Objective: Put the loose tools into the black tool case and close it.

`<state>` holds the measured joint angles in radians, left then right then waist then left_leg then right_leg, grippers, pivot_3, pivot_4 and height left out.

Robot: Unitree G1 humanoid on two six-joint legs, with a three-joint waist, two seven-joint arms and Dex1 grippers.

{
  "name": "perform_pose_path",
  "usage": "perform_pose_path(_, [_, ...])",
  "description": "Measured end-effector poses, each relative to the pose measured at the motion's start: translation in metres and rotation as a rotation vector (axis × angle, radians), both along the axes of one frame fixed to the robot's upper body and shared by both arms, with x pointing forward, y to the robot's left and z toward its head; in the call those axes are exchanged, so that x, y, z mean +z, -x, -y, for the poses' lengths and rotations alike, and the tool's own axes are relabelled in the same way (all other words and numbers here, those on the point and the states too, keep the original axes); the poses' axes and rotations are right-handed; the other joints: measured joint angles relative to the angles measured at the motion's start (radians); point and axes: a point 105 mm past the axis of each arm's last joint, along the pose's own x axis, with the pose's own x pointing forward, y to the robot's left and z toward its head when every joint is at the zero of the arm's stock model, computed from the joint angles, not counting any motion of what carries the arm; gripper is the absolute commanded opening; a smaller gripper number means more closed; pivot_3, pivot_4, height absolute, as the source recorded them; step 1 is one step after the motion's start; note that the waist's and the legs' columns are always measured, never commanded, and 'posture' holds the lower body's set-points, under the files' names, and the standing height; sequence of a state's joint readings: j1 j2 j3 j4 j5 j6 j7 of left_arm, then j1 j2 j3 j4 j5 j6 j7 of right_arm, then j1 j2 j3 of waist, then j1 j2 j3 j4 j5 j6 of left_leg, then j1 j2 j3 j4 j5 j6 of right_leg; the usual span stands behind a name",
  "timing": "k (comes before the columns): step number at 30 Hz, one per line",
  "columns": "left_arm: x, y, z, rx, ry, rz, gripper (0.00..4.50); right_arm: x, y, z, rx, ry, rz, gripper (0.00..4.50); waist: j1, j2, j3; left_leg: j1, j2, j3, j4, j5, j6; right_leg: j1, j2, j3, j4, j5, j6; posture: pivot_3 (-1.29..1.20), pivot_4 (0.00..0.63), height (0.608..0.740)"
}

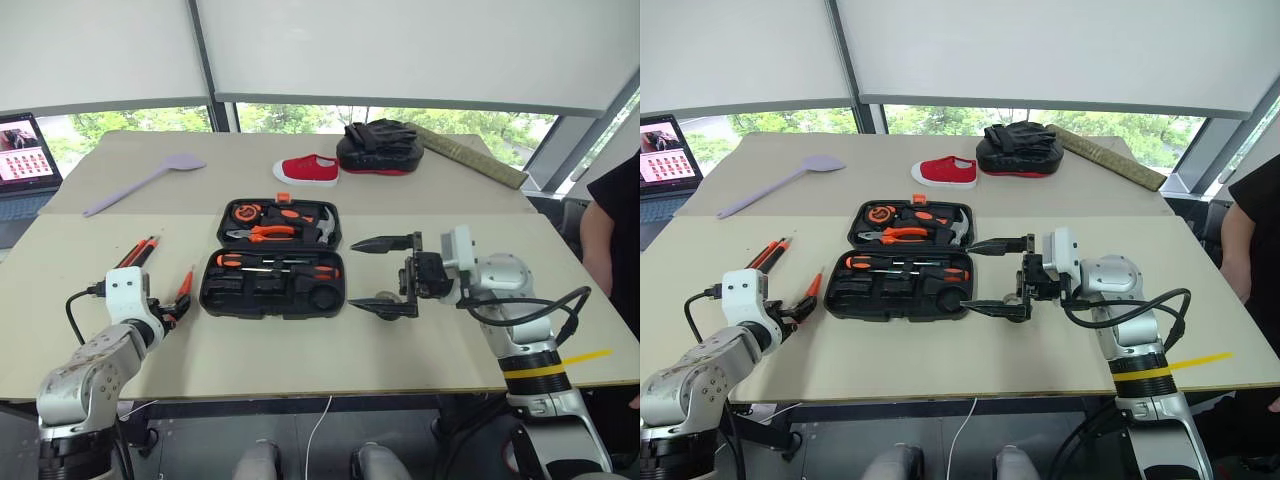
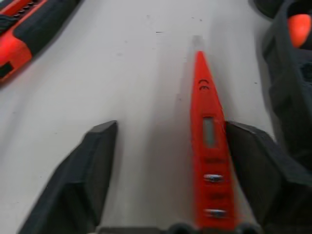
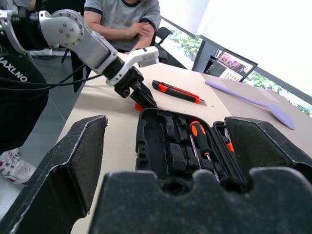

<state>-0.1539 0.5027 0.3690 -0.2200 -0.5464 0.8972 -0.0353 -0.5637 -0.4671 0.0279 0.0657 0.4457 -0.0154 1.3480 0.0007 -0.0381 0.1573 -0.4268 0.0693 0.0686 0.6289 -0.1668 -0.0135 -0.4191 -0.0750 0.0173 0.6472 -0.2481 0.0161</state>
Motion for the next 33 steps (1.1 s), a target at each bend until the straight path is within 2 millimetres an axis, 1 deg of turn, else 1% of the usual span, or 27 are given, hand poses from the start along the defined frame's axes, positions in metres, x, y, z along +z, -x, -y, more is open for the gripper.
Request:
perform_pose_path(1, [0.0,0.0,0.0,0.001,-0.001,-0.001,2.12,0.0,0.0,0.0,0.0,0.0,0.0,4.5,0.001,0.0,0.0,0.0,0.0,0.0,0.0,0.0,0.0,0.0,0.0,0.0,0.0,0.0,0.0,0.0,0.15,0.74])
perform_pose_path(5, [-0.002,0.004,-0.006,0.018,-0.005,-0.005,0.7,0.001,0.0,0.0,-0.003,0.002,0.004,4.5,0.001,0.0,0.0,0.0,0.0,0.0,0.0,0.0,0.0,0.0,0.0,0.0,0.0,0.0,0.0,0.0,0.15,0.74])
perform_pose_path(6, [-0.002,0.005,-0.007,0.019,-0.003,-0.002,0.49,0.001,0.0,0.002,-0.007,0.007,0.004,4.5,0.001,0.0,0.0,0.0,0.0,0.0,0.0,0.0,0.0,0.0,0.0,0.0,0.0,0.0,0.0,0.0,0.15,0.74])
perform_pose_path(10, [-0.001,0.009,-0.011,0.02,0.027,0.051,0.5,-0.002,0.0,0.006,-0.022,0.02,-0.002,4.5,0.0,0.0,0.0,-0.001,0.0,0.0,-0.001,0.0,0.0,-0.001,0.0,0.0,0.0,0.0,0.0,0.0,0.15,0.74])
perform_pose_path(11, [0.0,0.008,-0.011,0.011,0.046,0.09,0.5,-0.005,0.001,0.008,-0.029,0.025,-0.011,4.5,0.0,0.0,0.0,-0.001,0.0,0.0,0.0,0.0,0.0,-0.001,0.0,0.0,0.0,0.0,0.0,0.0,0.15,0.74])
perform_pose_path(13, [0.024,0.004,-0.005,-0.109,0.053,0.242,0.5,-0.007,0.002,0.013,-0.051,0.035,-0.021,4.5,0.001,-0.001,0.001,-0.004,0.0,0.0,0.0,0.0,0.0,-0.004,0.0,-0.001,0.0,0.0,0.0,0.0,0.15,0.74])
perform_pose_path(14, [0.04,0.002,-0.001,-0.204,0.024,0.309,0.5,-0.007,0.002,0.016,-0.064,0.038,-0.024,4.5,0.002,-0.001,0.001,-0.004,0.0,0.0,0.0,0.0,-0.001,-0.003,0.0,-0.001,0.0,0.0,0.0,0.0,0.15,0.74])
perform_pose_path(15, [0.06,0.001,0.004,-0.331,-0.03,0.378,0.5,-0.005,0.002,0.021,-0.086,0.041,-0.024,4.5,0.004,-0.001,0.001,-0.004,0.0,0.0,0.0,0.0,-0.001,-0.003,0.0,-0.002,-0.001,0.0,0.0,0.0,0.15,0.74])
perform_pose_path(16, [0.071,0.001,0.01,-0.418,-0.066,0.412,0.5,-0.004,0.001,0.025,-0.103,0.044,-0.023,4.5,0.007,-0.001,0.001,-0.004,0.0,0.0,0.001,0.0,-0.001,-0.003,-0.001,-0.002,-0.001,0.0,0.0,0.0,0.15,0.74])
perform_pose_path(17, [0.085,0.001,0.019,-0.54,-0.114,0.456,0.5,-0.003,0.0,0.03,-0.121,0.05,-0.025,4.5,0.009,-0.001,0.001,-0.004,0.0,0.001,0.0,0.0,-0.001,-0.003,-0.001,-0.002,-0.002,0.0,0.0,0.0,0.15,0.74])
perform_pose_path(18, [0.09,0.0,0.028,-0.647,-0.154,0.462,0.5,-0.003,0.001,0.033,-0.131,0.058,-0.025,4.5,0.01,-0.001,0.001,-0.004,0.0,0.001,0.0,0.0,-0.001,-0.003,-0.001,-0.002,-0.003,0.0,0.0,0.0,0.15,0.74])
perform_pose_path(19, [0.091,-0.001,0.039,-0.781,-0.203,0.444,0.5,-0.002,0.001,0.036,-0.141,0.067,-0.028,4.5,0.012,-0.001,0.001,-0.004,0.0,0.001,0.0,0.0,-0.001,-0.002,-0.001,-0.002,-0.003,0.0,0.0,0.0,0.15,0.74])
perform_pose_path(21, [0.084,-0.008,0.059,-1.041,-0.273,0.37,0.5,-0.003,0.001,0.043,-0.159,0.074,-0.042,4.5,0.012,-0.001,0.001,-0.005,0.0,0.001,0.001,0.0,-0.001,-0.002,-0.001,-0.002,-0.004,0.0,0.0,0.0,0.15,0.74])
perform_pose_path(22, [0.082,-0.009,0.061,-1.066,-0.281,0.357,0.5,-0.002,0.001,0.043,-0.16,0.074,-0.043,4.5,0.011,-0.001,0.001,-0.005,0.0,0.001,0.001,0.0,-0.001,-0.002,-0.001,-0.002,-0.004,0.0,0.0,0.0,0.15,0.74])
perform_pose_path(24, [0.073,-0.018,0.071,-1.244,-0.377,0.262,0.5,-0.003,0.003,0.047,-0.167,0.085,-0.053,4.5,0.011,-0.001,0.001,-0.007,0.0,0.001,0.002,0.001,0.0,-0.003,0.001,-0.002,-0.004,0.0,0.001,0.0,0.15,0.74])
perform_pose_path(25, [0.069,-0.023,0.071,-1.303,-0.434,0.215,0.5,-0.003,0.003,0.046,-0.167,0.086,-0.053,4.5,0.011,-0.001,0.001,-0.007,0.0,0.0,0.002,0.001,0.0,-0.003,0.001,-0.002,-0.004,0.0,0.001,0.0,0.15,0.74])
perform_pose_path(27, [0.066,-0.042,0.071,-1.341,-0.518,0.159,0.5,-0.003,0.005,0.046,-0.168,0.092,-0.053,4.5,0.009,-0.001,0.001,-0.008,0.0,0.0,0.003,0.001,0.0,-0.004,0.002,-0.001,-0.003,0.0,0.002,0.0,0.15,0.74])
perform_pose_path(29, [0.065,-0.054,0.073,-1.351,-0.535,0.15,0.5,-0.002,0.007,0.044,-0.164,0.094,-0.046,4.5,0.007,-0.001,0.001,-0.01,0.0,0.0,0.004,0.0,0.001,-0.005,0.002,-0.001,-0.003,-0.001,0.002,0.0,0.15,0.74])
perform_pose_path(31, [0.057,-0.057,0.072,-1.383,-0.543,0.127,0.5,-0.001,0.007,0.043,-0.168,0.091,-0.041,4.5,0.002,-0.001,0.001,-0.011,0.0,0.0,0.005,-0.001,0.003,-0.005,0.001,-0.001,-0.002,-0.001,0.003,0.0,0.15,0.74])
perform_pose_path(33, [0.043,-0.055,0.066,-1.42,-0.553,0.069,0.5,-0.002,0.009,0.042,-0.177,0.088,-0.044,4.5,-0.001,-0.001,0.001,-0.011,0.0,0.0,0.005,-0.002,0.005,-0.005,0.001,-0.002,-0.002,-0.001,0.004,0.0,0.15,0.74])
